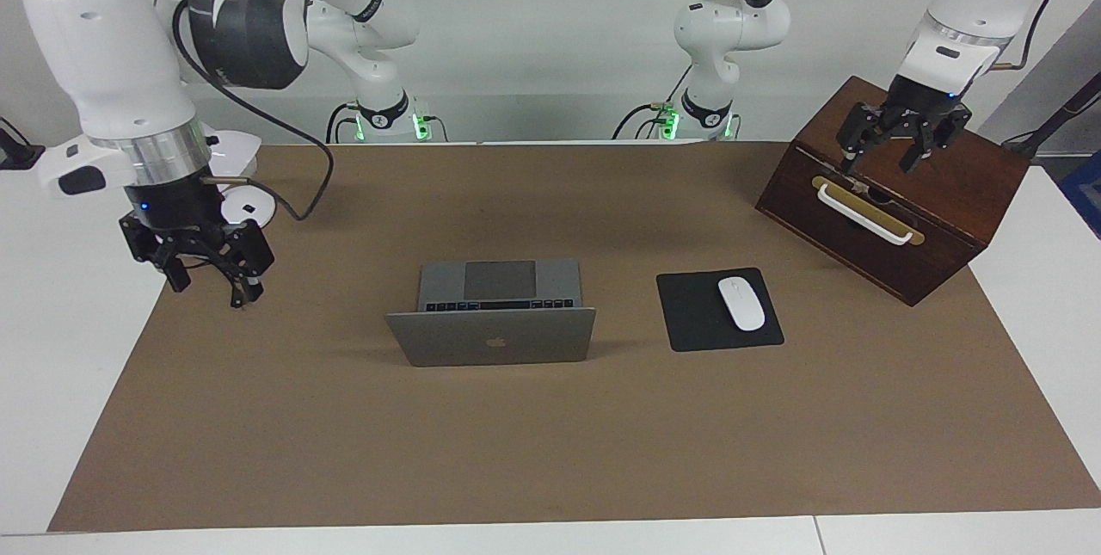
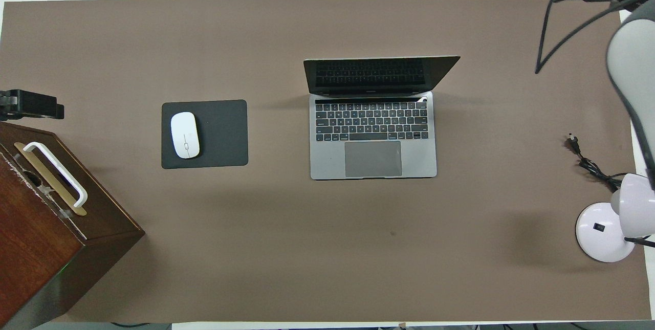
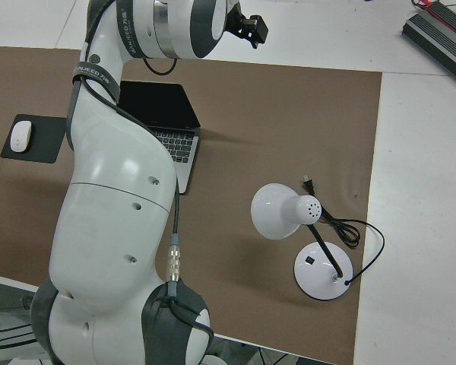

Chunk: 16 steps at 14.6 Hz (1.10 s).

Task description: Close laptop with both arms

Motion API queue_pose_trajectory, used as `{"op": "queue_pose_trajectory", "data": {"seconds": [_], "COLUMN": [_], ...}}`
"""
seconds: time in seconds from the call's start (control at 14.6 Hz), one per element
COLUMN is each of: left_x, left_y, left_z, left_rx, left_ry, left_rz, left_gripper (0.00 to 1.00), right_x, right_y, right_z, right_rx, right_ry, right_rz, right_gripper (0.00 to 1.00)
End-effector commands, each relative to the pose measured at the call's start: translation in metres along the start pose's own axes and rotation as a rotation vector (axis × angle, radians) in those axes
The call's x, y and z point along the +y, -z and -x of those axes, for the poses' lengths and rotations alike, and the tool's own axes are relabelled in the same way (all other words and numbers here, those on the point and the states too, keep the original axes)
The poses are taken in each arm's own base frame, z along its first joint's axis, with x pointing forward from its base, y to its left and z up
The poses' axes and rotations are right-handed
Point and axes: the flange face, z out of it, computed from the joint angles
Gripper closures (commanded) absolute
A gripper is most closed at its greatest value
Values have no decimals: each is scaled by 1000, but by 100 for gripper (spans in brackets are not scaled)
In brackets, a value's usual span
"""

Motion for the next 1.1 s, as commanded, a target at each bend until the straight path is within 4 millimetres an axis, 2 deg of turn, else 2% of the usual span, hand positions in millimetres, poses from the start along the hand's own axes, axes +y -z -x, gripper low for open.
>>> {"op": "queue_pose_trajectory", "data": {"seconds": [0.0, 0.07, 0.21, 0.41, 0.48, 0.55, 0.62, 0.89, 1.03], "left_x": [-4, -4, 0, 5, 14, 26, 41, 95, 126], "left_y": [-3, -3, -1, -3, -3, -4, -6, -16, -30], "left_z": [0, -1, -5, -9, -11, -12, -11, -10, 1], "left_rx": [12, 19, 48, 85, 102, 119, 131, 195, 239], "left_ry": [6, 6, -8, -20, -36, -55, -81, -158, -209], "left_rz": [-18, -18, -18, -14, -11, -6, 0, 57, 73], "left_gripper": [92, 100, 100, 100, 100, 100, 100, 100, 100], "right_x": [-28, -41, -53, -87, -98, -103, -108, -135, -162], "right_y": [-28, -34, -40, -46, -47, -46, -48, -49, -52], "right_z": [-22, -26, -33, -27, -24, -23, -21, -13, -4], "right_rx": [68, 88, 118, 134, 137, 140, 139, 144, 152], "right_ry": [18, 31, 38, 60, 70, 75, 84, 115, 131], "right_rz": [-19, -23, -32, -45, -41, -35, -31, -45, -65], "right_gripper": [13, 17, 29, 65, 79, 97, 100, 100, 100]}}
